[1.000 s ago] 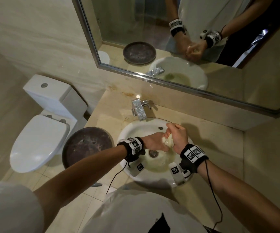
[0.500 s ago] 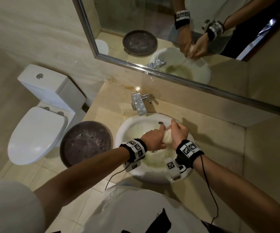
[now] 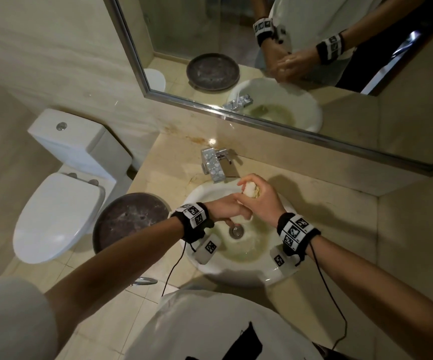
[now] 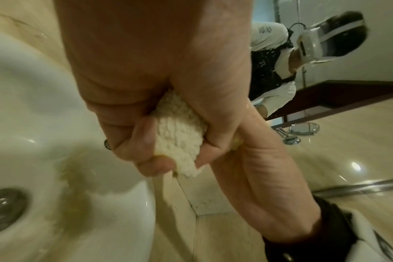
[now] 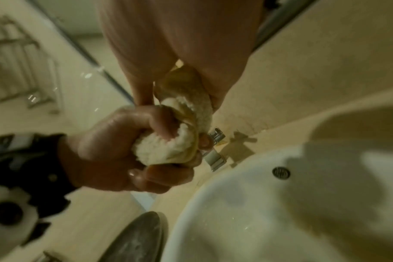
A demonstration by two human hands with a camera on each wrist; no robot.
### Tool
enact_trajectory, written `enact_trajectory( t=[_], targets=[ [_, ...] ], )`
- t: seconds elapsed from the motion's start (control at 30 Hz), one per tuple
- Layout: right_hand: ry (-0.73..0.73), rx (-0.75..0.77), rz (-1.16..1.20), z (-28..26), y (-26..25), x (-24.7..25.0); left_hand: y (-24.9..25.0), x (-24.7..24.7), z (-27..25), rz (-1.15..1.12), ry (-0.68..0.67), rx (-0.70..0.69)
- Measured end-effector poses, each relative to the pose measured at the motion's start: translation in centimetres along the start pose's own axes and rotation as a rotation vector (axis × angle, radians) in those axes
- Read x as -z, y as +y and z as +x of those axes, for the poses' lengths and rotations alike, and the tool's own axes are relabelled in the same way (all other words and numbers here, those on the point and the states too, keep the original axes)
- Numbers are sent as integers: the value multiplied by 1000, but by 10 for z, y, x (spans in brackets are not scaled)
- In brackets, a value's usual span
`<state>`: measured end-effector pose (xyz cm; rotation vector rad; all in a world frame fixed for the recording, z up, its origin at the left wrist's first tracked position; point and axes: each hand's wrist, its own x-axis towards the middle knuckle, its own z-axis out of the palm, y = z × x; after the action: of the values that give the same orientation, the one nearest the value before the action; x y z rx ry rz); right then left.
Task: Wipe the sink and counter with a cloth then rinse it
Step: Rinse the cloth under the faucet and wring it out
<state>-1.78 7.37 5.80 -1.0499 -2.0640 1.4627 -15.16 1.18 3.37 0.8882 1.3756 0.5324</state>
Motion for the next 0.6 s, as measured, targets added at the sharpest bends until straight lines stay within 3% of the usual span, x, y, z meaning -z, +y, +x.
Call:
enact_trajectory(
  t=[0.13,0.3,0.6],
  targets=[
    [80,3,2,-3,1,-2,1,-2,-9,-22,-132,-28],
    [87,-140,125,-2,3,3,4,6,-25,-128,-364,-14],
    [202,-440,452,-1,6,-9,1,-3,-14,549,-11,-97]
  ],
)
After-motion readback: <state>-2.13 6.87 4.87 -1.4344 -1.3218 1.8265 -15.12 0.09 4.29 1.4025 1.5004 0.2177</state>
